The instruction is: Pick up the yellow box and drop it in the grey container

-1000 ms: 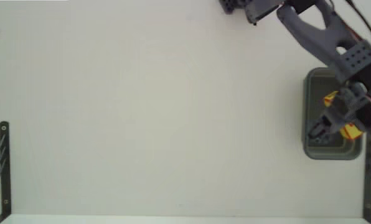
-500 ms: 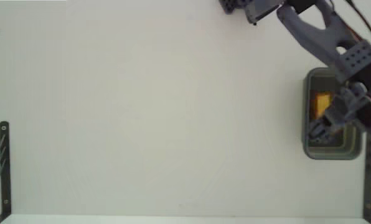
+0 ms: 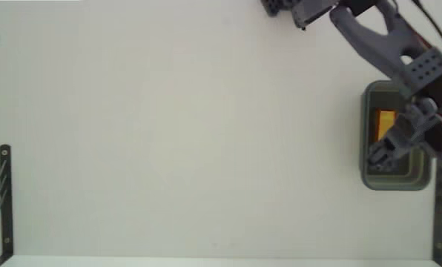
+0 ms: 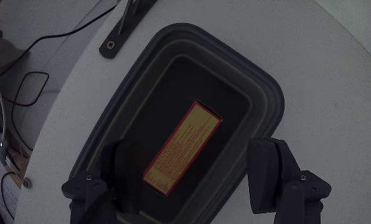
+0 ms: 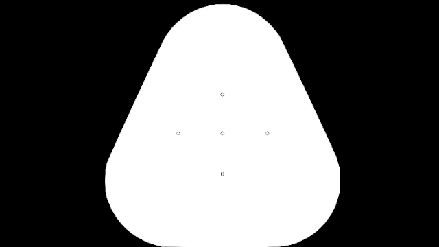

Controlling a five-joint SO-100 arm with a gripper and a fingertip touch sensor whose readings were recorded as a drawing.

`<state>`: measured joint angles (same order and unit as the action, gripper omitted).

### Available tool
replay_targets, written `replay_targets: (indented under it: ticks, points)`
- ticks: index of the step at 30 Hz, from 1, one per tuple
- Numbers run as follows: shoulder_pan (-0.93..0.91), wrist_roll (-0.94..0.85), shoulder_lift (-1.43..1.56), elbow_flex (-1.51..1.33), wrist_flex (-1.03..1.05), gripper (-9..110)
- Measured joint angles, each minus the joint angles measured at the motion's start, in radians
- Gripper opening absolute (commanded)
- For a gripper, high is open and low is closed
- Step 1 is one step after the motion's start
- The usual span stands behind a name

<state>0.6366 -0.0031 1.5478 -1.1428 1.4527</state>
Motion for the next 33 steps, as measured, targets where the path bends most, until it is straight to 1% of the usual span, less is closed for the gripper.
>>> replay_targets:
  ticks: [22, 33]
  points:
    - [-0.003, 0.0, 0.009, -0.014, 0.0, 110]
    - [-0.046, 0.0, 0.083, -0.097, 0.0, 110]
